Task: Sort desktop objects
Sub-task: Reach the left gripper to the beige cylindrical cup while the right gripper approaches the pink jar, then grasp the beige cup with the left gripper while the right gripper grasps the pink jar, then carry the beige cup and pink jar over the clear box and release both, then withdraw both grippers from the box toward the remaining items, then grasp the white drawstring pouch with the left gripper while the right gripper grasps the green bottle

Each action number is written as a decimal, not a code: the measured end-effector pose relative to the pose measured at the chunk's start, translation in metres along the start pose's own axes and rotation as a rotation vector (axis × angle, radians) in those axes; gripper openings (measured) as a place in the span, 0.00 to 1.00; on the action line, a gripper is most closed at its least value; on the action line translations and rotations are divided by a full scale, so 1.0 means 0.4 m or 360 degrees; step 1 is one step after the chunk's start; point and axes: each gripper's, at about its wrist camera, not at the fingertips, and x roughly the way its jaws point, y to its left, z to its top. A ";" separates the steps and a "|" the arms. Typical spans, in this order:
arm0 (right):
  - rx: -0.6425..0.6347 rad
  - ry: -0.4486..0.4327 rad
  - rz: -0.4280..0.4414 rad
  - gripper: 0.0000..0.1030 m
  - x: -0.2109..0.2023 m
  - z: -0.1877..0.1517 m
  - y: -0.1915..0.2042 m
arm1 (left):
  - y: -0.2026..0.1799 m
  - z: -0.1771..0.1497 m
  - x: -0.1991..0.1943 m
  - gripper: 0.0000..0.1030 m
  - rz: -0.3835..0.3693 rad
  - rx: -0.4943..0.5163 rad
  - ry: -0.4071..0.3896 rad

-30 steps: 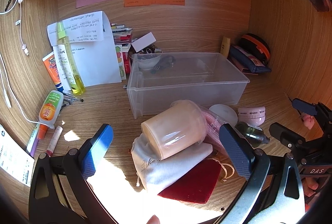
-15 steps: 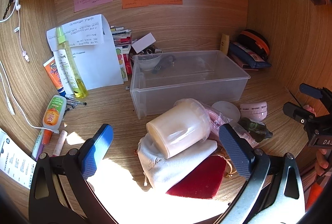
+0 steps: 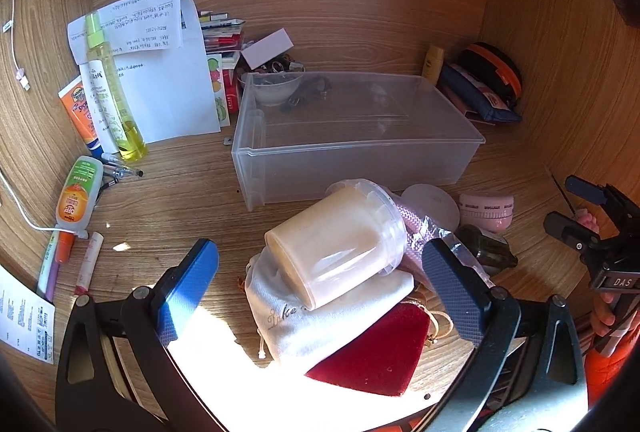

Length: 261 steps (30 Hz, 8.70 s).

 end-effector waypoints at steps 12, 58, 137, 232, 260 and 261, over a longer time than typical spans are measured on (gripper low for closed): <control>0.0005 0.0192 0.0049 0.99 0.120 0.015 -0.029 | -0.008 0.003 0.095 1.00 -0.0053 -0.0088 0.0094; 0.0016 0.0234 0.0161 0.58 0.228 0.058 -0.013 | 0.046 0.040 0.068 0.86 -0.0088 -0.0107 -0.0216; -0.0368 0.0505 -0.0003 0.58 0.532 0.269 0.080 | 0.017 0.309 0.391 0.86 0.0040 0.0316 0.0171; -0.0339 0.0343 0.0074 0.69 0.197 -0.038 0.147 | 0.123 -0.034 0.152 0.99 -0.0180 -0.0006 0.0462; -0.0248 0.0146 0.0093 0.37 0.132 0.060 0.127 | 0.112 0.007 0.043 0.37 -0.0058 0.0109 0.0068; -0.0246 0.0135 0.0095 0.37 0.128 0.066 0.128 | 0.116 0.012 0.038 0.37 -0.0059 0.0098 0.0056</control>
